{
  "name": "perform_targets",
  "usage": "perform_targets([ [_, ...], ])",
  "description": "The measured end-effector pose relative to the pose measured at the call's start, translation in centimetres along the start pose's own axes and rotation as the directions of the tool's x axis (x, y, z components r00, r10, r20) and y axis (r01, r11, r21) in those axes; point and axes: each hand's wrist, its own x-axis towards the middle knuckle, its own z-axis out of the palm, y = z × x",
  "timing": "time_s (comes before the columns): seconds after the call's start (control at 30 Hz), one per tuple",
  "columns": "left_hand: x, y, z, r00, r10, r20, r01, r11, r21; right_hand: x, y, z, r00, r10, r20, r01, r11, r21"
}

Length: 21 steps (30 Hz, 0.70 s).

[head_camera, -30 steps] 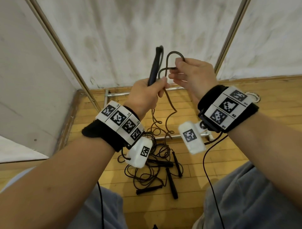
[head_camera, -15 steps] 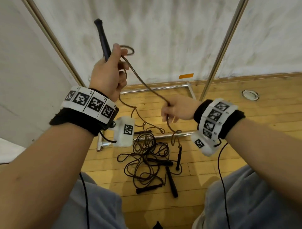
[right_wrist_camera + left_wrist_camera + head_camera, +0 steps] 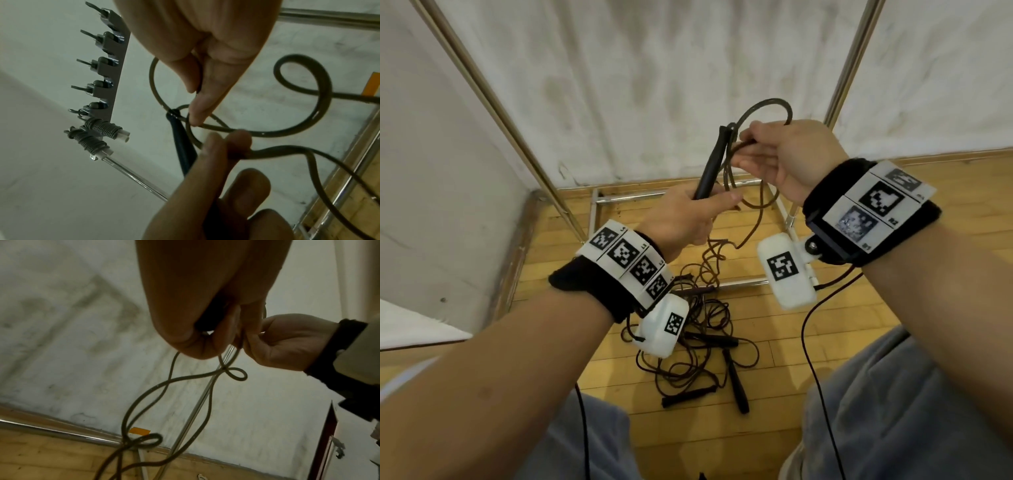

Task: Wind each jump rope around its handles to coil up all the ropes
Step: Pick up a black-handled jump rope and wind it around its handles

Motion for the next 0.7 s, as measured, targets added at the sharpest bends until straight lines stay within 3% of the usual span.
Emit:
perform_targets([
  [0.17, 0.2, 1.2, -0.4, 0.979, 0.065, -0.195, -0.059, 0.997, 0.040, 0.5, 0.3, -0.4, 0.999, -0.035, -0.039, 0.036, 0.999, 0.037],
  [0.23, 0.3, 1.9, -1.2, 0.958, 0.050, -0.281, -0.061, 0.998, -0.031, 1.0, 1.1, -0.4, 1.000, 0.019, -0.019, -0.022, 0.991, -0.133],
  [0.27, 0.4, 2.2, -1.6, 0.951, 0.039, -0.307, -0.064, 0.995, -0.073, 1.2, 1.6, -0.4, 0.999, 0.043, 0.013, -0.037, 0.952, -0.303],
  [0.33, 0.3, 2.8, -2.3, 0.947, 0.025, -0.319, -0.075, 0.987, -0.144, 1.3, 2.9, -0.3, 0.987, 0.107, 0.118, -0.012, 0.790, -0.613],
  [0.43, 0.1, 3.5, -2.9, 0.959, 0.015, -0.283, -0.081, 0.972, -0.222, 0.7, 4.9, 0.5, 0.936, 0.253, 0.244, 0.038, 0.617, -0.786],
  [0.57, -0.1, 4.3, -3.7, 0.962, 0.022, -0.273, -0.102, 0.953, -0.284, 0.6, 7.0, 1.1, 0.883, 0.348, 0.316, 0.222, 0.284, -0.933],
  [0.63, -0.3, 4.4, -4.4, 0.951, 0.021, -0.310, -0.115, 0.950, -0.291, 0.5, 7.5, 0.8, 0.850, 0.422, 0.315, 0.230, 0.240, -0.943],
  [0.7, -0.4, 4.4, -5.1, 0.934, 0.019, -0.356, -0.130, 0.948, -0.290, 0.4, 7.8, 0.7, 0.819, 0.471, 0.328, 0.193, 0.312, -0.930],
])
